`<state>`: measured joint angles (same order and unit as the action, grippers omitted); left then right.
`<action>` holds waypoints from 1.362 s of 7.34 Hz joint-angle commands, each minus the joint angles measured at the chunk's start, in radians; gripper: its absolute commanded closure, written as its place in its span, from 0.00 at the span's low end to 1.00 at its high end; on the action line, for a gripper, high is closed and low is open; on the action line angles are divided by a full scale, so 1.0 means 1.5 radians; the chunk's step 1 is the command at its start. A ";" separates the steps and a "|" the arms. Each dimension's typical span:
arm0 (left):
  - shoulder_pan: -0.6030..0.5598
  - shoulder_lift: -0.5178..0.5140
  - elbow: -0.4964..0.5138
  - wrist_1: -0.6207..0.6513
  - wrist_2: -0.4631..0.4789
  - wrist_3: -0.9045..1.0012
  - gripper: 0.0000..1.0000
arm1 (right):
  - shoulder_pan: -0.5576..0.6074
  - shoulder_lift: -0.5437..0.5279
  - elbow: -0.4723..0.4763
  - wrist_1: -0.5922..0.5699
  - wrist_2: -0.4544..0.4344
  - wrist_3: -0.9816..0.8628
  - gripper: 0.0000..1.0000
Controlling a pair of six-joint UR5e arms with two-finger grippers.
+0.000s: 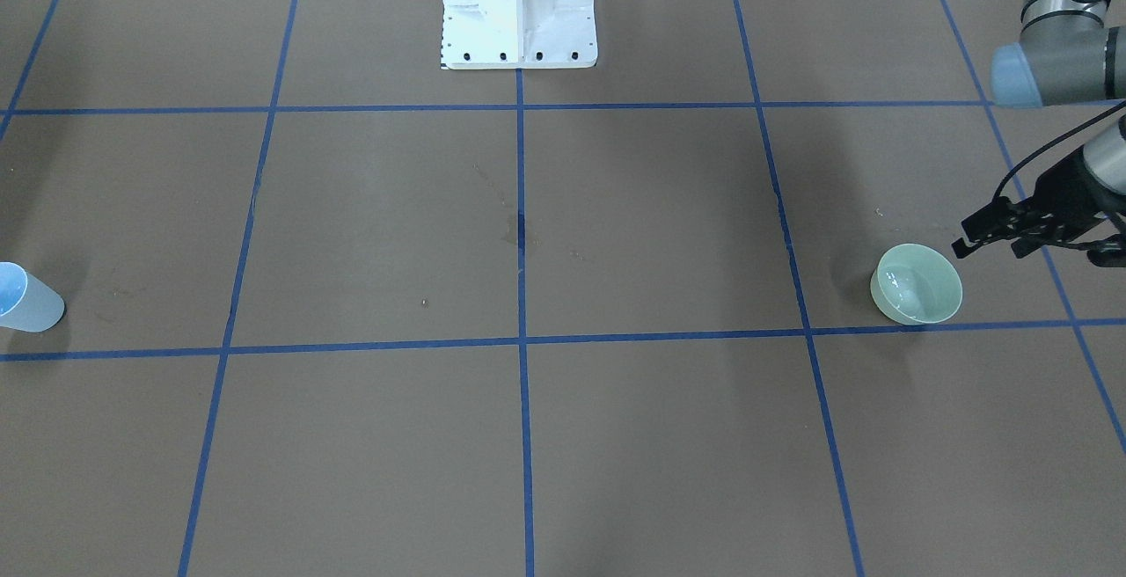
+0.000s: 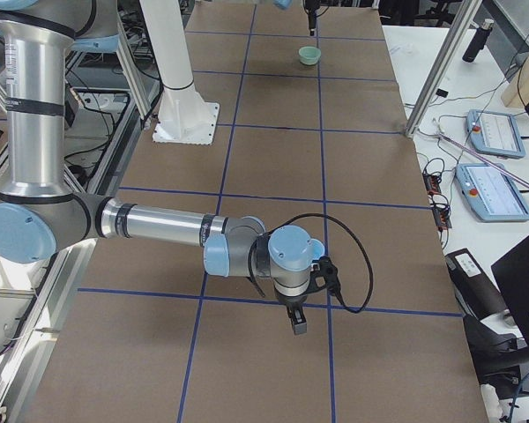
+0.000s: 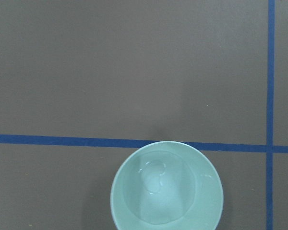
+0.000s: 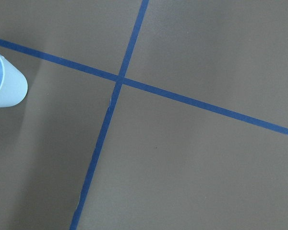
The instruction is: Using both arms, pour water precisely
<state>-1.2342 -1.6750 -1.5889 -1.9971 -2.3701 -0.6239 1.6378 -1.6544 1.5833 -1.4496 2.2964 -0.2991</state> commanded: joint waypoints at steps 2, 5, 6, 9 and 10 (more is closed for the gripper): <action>-0.181 0.027 -0.005 0.150 0.018 0.355 0.00 | -0.001 0.000 0.000 0.000 0.000 0.000 0.00; -0.272 0.032 -0.003 0.264 0.045 0.519 0.00 | -0.013 0.001 0.002 -0.001 0.000 0.000 0.00; -0.279 0.044 -0.004 0.263 0.046 0.529 0.00 | -0.020 0.012 0.002 -0.003 0.000 0.000 0.00; -0.280 0.052 -0.003 0.264 0.044 0.526 0.00 | -0.033 0.027 0.003 -0.022 0.009 0.001 0.00; -0.282 0.060 -0.005 0.259 0.041 0.524 0.00 | -0.033 0.040 0.003 -0.046 0.010 0.001 0.00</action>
<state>-1.6537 -1.5954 -1.5948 -1.6039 -2.3048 0.1659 1.5903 -1.6164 1.5873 -1.4812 2.3058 -0.2978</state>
